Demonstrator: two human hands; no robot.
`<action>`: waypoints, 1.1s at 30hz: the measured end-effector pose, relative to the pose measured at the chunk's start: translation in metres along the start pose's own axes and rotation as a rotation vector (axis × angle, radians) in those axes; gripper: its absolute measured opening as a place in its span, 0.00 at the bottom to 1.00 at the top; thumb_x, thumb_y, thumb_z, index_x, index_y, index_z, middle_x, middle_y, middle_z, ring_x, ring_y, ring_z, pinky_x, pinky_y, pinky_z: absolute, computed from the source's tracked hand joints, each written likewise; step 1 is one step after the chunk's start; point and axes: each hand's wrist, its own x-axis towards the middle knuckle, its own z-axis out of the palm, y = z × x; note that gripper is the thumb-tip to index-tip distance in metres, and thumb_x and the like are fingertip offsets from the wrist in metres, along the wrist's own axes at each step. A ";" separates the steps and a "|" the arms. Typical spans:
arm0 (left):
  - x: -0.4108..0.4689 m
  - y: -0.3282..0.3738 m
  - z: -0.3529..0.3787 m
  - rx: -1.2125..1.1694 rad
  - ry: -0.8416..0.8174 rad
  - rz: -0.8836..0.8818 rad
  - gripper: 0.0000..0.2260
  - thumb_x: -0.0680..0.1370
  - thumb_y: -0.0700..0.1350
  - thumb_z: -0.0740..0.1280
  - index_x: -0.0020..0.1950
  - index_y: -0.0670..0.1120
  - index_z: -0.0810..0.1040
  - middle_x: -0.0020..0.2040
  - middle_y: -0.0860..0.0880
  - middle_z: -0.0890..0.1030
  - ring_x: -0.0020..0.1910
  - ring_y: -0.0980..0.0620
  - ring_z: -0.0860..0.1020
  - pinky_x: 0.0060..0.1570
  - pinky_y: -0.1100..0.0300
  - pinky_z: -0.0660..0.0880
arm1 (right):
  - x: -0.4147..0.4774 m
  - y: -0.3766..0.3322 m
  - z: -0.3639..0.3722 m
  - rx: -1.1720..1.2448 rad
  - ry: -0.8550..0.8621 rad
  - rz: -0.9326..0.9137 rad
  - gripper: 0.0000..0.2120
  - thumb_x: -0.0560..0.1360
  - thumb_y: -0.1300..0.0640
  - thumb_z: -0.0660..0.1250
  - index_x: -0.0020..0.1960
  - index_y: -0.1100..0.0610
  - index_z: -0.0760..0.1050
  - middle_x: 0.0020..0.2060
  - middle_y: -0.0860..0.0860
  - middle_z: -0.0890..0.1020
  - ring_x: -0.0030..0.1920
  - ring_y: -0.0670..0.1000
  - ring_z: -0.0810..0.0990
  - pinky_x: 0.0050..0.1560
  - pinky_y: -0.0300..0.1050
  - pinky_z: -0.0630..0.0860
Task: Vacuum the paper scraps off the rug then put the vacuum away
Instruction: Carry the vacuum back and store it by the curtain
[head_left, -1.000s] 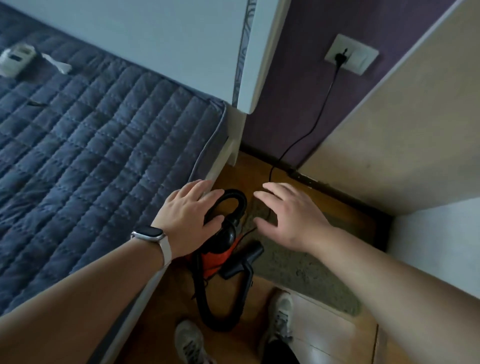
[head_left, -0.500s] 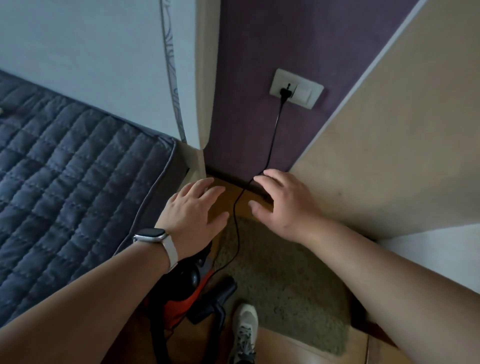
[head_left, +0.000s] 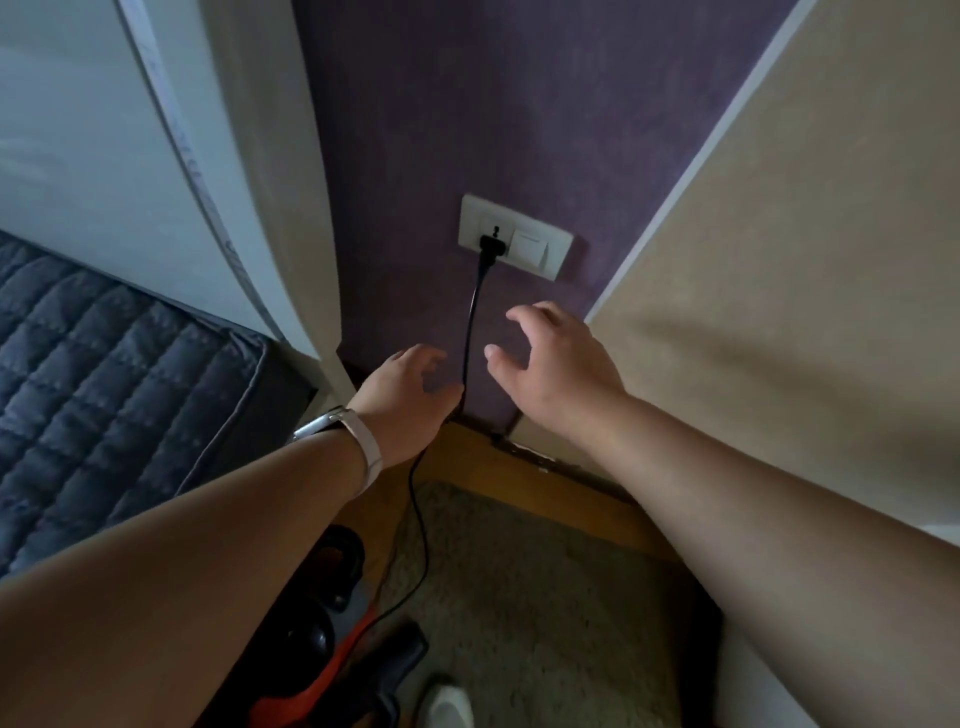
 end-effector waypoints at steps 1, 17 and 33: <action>0.007 0.005 0.002 -0.021 -0.013 0.014 0.21 0.80 0.54 0.65 0.72 0.52 0.70 0.66 0.53 0.75 0.60 0.55 0.74 0.55 0.60 0.69 | 0.007 0.000 0.003 0.023 0.013 0.014 0.26 0.80 0.40 0.58 0.73 0.51 0.66 0.68 0.50 0.71 0.66 0.54 0.72 0.59 0.51 0.74; 0.048 0.018 0.009 -0.264 -0.051 0.045 0.16 0.83 0.48 0.59 0.40 0.43 0.79 0.26 0.54 0.77 0.21 0.59 0.68 0.24 0.66 0.65 | 0.080 -0.015 0.043 0.229 0.095 0.110 0.19 0.80 0.48 0.62 0.33 0.52 0.62 0.31 0.48 0.70 0.31 0.45 0.69 0.29 0.44 0.59; -0.051 -0.075 0.017 -0.273 -0.147 -0.062 0.14 0.83 0.49 0.61 0.41 0.49 0.79 0.27 0.53 0.80 0.26 0.61 0.75 0.30 0.72 0.69 | -0.013 -0.041 0.114 0.321 -0.127 -0.024 0.21 0.80 0.40 0.60 0.34 0.50 0.63 0.23 0.46 0.69 0.28 0.39 0.73 0.23 0.37 0.62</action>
